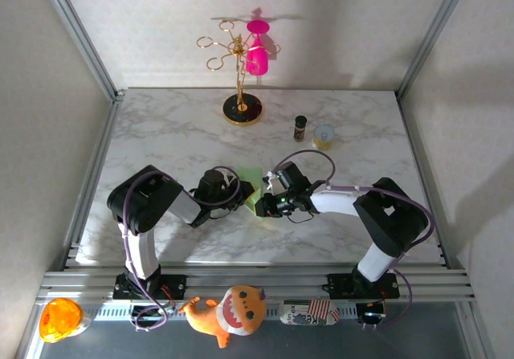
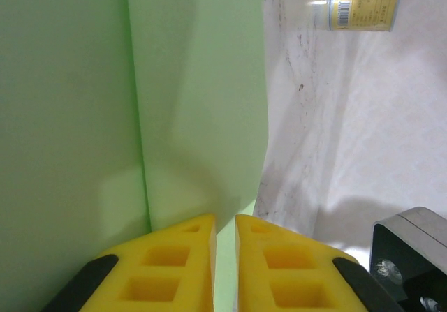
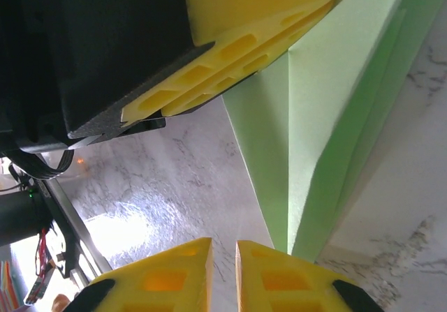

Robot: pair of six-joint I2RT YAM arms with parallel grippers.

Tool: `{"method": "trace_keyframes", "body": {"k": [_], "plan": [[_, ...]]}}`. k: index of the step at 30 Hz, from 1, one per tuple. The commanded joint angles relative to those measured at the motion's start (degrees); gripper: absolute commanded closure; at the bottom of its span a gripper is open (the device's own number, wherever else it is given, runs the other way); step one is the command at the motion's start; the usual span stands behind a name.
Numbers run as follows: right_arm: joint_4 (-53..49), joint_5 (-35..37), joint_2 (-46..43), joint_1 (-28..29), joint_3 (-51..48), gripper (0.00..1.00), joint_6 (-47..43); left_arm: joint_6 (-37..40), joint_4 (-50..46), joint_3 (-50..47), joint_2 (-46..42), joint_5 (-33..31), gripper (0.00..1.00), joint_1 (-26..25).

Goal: Fold a paper plane with a square sheet of paper (pick it up from the middle)
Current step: Fourth fold the wing at the center of the table.

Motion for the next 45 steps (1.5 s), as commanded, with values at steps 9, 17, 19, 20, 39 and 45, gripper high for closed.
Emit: {"method": "trace_keyframes", "body": {"k": [9,17,19,20,39,45], "plan": [[-2.6,3.6,2.2,0.6,1.8,0.82,-1.2,0.4,-14.7,0.9,1.9,-4.6,0.82,0.3],[-4.3,5.9,2.0,0.6,2.0,0.82,-1.3,0.8,-17.2,1.5,2.6,-4.8,0.81,0.2],[-4.5,6.2,1.8,0.5,2.1,0.82,-1.4,1.0,-17.3,1.6,2.7,-4.6,0.81,0.2],[-4.6,6.4,1.8,0.6,2.1,0.82,-1.3,1.0,-17.5,1.6,2.8,-4.7,0.81,0.2],[-5.9,8.2,1.9,0.6,1.9,0.82,-1.4,1.9,-18.9,2.0,3.1,-4.8,0.80,0.2],[-6.6,8.9,2.7,0.3,1.3,0.82,-1.0,2.0,-18.9,2.3,2.8,-4.2,0.80,0.2]]}}
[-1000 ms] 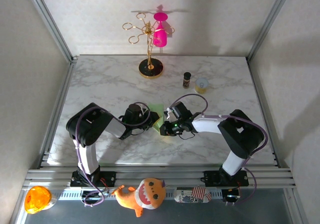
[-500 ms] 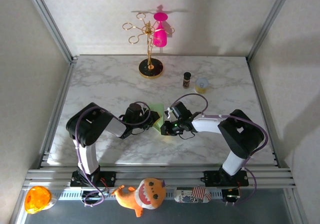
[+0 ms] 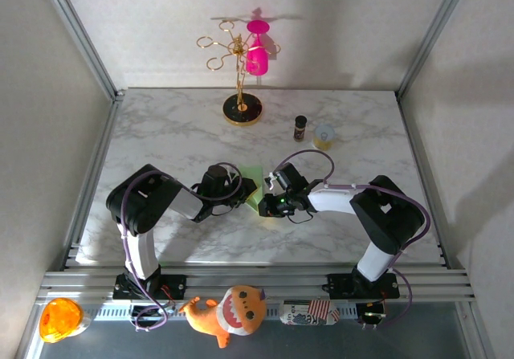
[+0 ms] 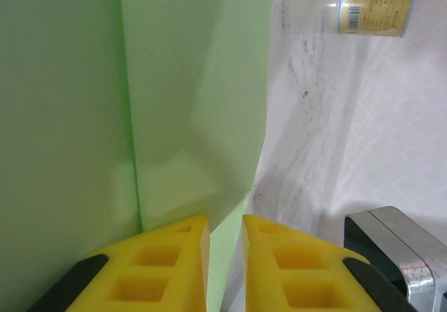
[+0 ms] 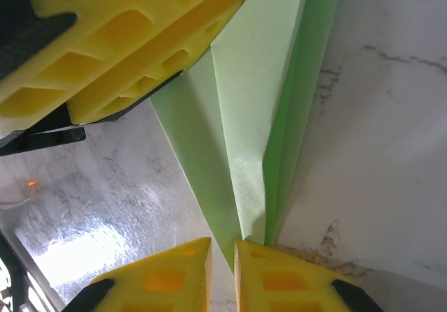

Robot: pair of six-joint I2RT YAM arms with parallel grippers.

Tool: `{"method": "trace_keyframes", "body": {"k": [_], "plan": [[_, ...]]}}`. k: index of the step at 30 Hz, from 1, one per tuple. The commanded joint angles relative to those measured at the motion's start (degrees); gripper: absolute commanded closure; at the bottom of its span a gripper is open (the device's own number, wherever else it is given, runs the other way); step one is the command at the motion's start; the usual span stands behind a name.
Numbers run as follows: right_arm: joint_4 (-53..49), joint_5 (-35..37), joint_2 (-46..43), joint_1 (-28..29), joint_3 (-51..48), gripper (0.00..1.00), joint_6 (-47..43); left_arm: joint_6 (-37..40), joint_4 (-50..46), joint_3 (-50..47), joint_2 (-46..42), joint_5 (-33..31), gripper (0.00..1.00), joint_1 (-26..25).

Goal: Fold a paper plane with a square sheet of paper (pick it up from the middle)
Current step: Fourth fold the wing at the center of the table.

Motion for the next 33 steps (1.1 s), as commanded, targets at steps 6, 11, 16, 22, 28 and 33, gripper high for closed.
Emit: {"method": "trace_keyframes", "body": {"k": [6,11,16,22,28,33], "plan": [[-4.8,1.5,1.7,-0.2,-0.6,0.82,-1.0,4.4,-13.0,2.4,-1.3,-1.9,0.79,0.4],[-7.0,1.0,1.6,-0.8,-0.7,0.82,-2.4,12.5,-21.4,9.6,-6.6,-1.5,0.78,0.5],[-7.4,-0.1,1.8,-1.0,-0.7,0.82,-3.2,18.0,-25.4,11.9,-8.0,-2.6,0.79,0.6],[-8.4,-0.6,1.2,-1.2,-0.8,0.82,-4.1,21.0,-27.4,13.3,-5.1,-2.4,0.85,0.6],[-8.7,-0.8,0.8,-1.3,-0.9,0.82,-4.5,21.2,-26.8,14.6,-2.1,-2.2,0.87,0.7],[-8.5,-1.0,0.8,-1.3,-1.1,0.82,-4.7,20.8,-26.0,14.8,-0.5,-2.2,0.87,0.7]]}}
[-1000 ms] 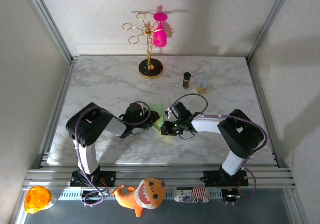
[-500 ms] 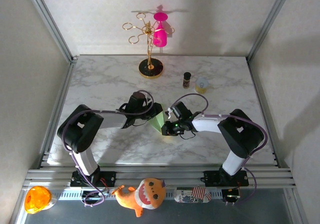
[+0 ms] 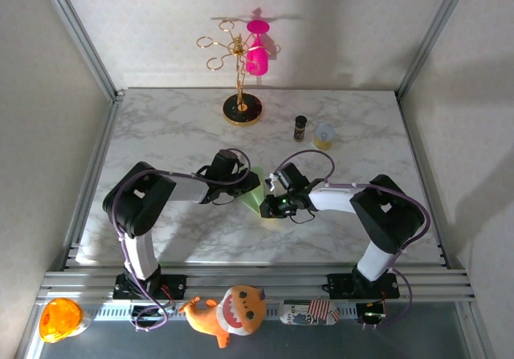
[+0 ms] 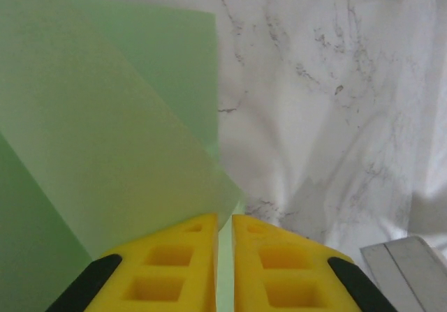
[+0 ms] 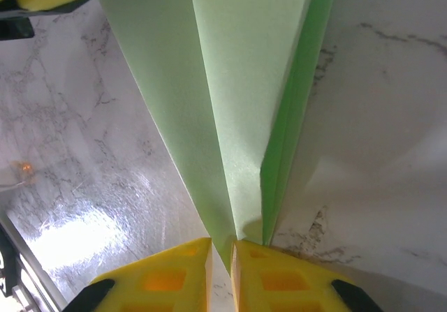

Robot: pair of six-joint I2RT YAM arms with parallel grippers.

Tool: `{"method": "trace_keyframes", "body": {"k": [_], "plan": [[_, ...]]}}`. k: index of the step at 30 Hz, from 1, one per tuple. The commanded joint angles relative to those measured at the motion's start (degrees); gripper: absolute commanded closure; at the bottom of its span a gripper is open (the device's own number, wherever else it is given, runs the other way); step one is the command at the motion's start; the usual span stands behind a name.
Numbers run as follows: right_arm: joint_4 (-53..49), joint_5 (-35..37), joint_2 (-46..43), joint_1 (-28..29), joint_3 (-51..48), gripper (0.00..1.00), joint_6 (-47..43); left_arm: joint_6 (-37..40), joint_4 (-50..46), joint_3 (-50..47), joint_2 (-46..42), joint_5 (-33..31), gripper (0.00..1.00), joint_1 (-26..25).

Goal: Fold a paper plane with a square sheet of paper (pick it up from the middle)
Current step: Fourth fold the wing at the center of the table.

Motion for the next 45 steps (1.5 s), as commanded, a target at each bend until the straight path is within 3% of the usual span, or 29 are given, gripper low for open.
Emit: {"method": "trace_keyframes", "body": {"k": [1,11,16,21,32,45], "plan": [[-6.3,0.8,0.5,-0.3,-1.2,0.82,-1.2,0.8,-0.2,1.4,1.4,-0.7,0.87,0.5],[-5.4,-0.2,-0.5,-0.4,-1.2,0.82,-0.7,0.9,-1.0,1.0,2.2,-3.0,0.87,0.5],[1.0,-1.1,-7.3,-1.5,-1.4,0.78,2.9,0.5,-0.8,0.6,2.6,-2.9,0.87,0.5],[5.4,4.1,-12.6,-3.2,-2.4,0.74,6.0,-0.1,-0.3,0.4,2.5,-2.9,0.88,0.5],[5.9,-2.0,-2.3,-2.1,2.7,0.84,4.7,-1.7,0.8,-0.4,2.4,-3.5,0.88,0.5],[2.6,1.6,2.4,-2.1,4.0,0.85,3.7,-2.3,0.9,-1.0,0.9,-3.6,0.87,0.5]]}}
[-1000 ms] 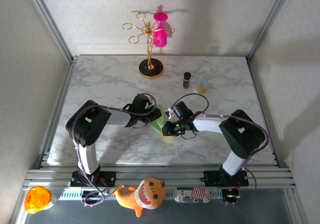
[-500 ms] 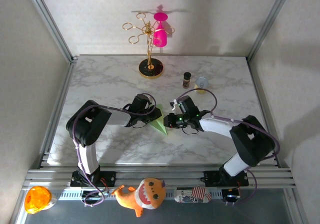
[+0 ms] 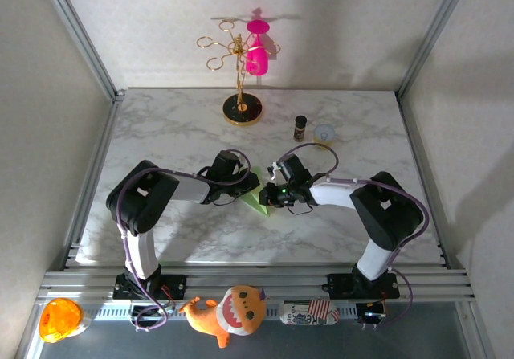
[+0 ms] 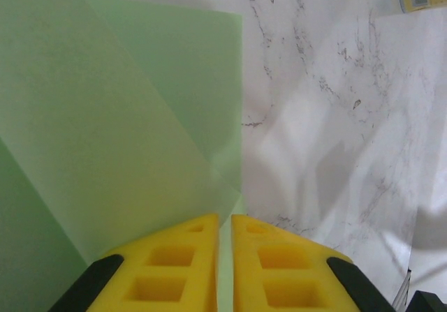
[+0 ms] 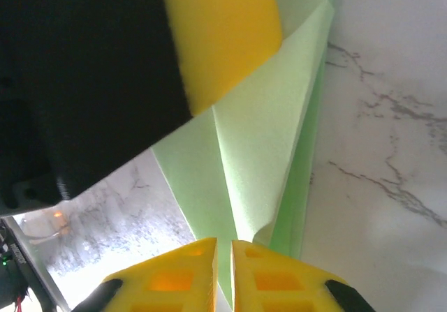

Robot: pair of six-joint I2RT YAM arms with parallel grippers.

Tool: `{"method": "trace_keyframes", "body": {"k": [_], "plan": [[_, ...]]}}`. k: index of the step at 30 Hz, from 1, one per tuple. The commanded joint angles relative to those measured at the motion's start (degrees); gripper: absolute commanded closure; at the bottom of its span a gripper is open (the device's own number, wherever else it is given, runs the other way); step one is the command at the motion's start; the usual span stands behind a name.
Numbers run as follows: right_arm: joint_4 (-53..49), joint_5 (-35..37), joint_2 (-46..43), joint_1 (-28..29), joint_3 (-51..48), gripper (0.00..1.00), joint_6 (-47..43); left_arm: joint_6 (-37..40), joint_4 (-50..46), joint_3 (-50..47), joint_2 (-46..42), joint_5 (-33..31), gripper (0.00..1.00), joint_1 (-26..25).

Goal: Fold a paper plane with a square sheet of paper (pick it up from the middle)
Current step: Fourth fold the wing at the center of the table.

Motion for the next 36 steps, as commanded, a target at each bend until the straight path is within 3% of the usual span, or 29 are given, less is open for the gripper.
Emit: {"method": "trace_keyframes", "body": {"k": [1,21,31,36], "plan": [[-2.3,1.4,1.3,0.4,1.3,0.85,-1.3,-0.5,-0.6,-0.7,-0.6,-2.0,0.87,0.4],[-6.0,3.5,4.6,0.4,1.5,0.86,-2.6,0.4,2.7,-4.6,-7.9,-0.9,0.85,-0.2],[-8.6,5.5,6.0,0.4,2.5,0.87,-3.6,2.3,1.3,-4.9,-4.7,1.2,0.89,-1.6],[-10.3,6.8,6.8,2.1,2.8,0.87,-4.3,3.0,-2.7,-3.0,-3.3,-2.3,0.89,-1.5]]}}
